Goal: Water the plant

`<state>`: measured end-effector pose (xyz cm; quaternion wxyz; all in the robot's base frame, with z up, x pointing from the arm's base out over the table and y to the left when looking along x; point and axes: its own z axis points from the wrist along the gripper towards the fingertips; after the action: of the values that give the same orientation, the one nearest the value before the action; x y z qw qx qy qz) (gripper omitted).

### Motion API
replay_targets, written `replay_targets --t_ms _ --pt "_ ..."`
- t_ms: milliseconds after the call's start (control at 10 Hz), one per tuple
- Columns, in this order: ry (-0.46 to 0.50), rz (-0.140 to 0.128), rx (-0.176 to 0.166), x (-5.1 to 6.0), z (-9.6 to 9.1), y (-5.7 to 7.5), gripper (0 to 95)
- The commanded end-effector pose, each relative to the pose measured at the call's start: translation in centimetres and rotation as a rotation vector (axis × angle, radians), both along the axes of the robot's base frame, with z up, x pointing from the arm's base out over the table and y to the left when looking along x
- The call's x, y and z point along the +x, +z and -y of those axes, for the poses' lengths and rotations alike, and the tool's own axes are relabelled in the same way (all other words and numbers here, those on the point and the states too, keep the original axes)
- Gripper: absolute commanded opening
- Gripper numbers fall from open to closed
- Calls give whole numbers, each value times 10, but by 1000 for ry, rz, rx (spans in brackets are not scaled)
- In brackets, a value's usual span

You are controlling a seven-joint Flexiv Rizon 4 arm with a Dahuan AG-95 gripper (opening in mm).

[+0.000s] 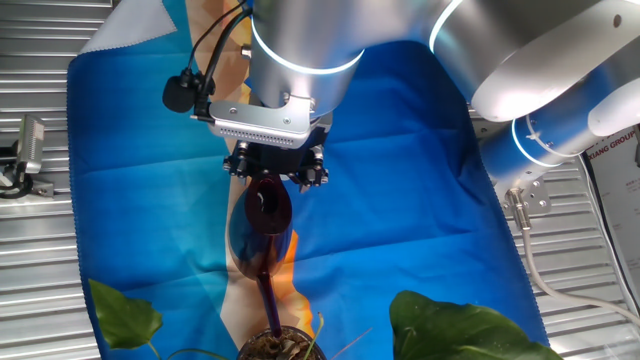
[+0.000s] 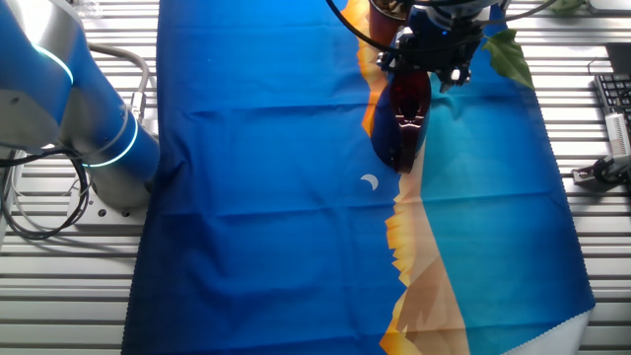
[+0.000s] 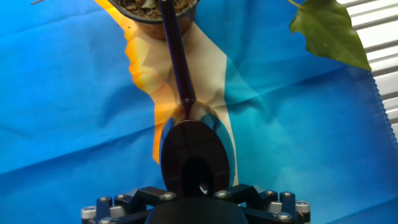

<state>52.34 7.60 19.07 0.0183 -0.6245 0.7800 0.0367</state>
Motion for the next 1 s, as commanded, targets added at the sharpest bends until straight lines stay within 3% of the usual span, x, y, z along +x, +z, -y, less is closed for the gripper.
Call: replay_targets --t_ms 100,700,800,1000 --pt "0 0 0 0 0 0 760" --pt "0 0 0 0 0 0 760" --pt "278 23 -4 0 0 0 760" --pt "276 20 0 0 0 0 760"
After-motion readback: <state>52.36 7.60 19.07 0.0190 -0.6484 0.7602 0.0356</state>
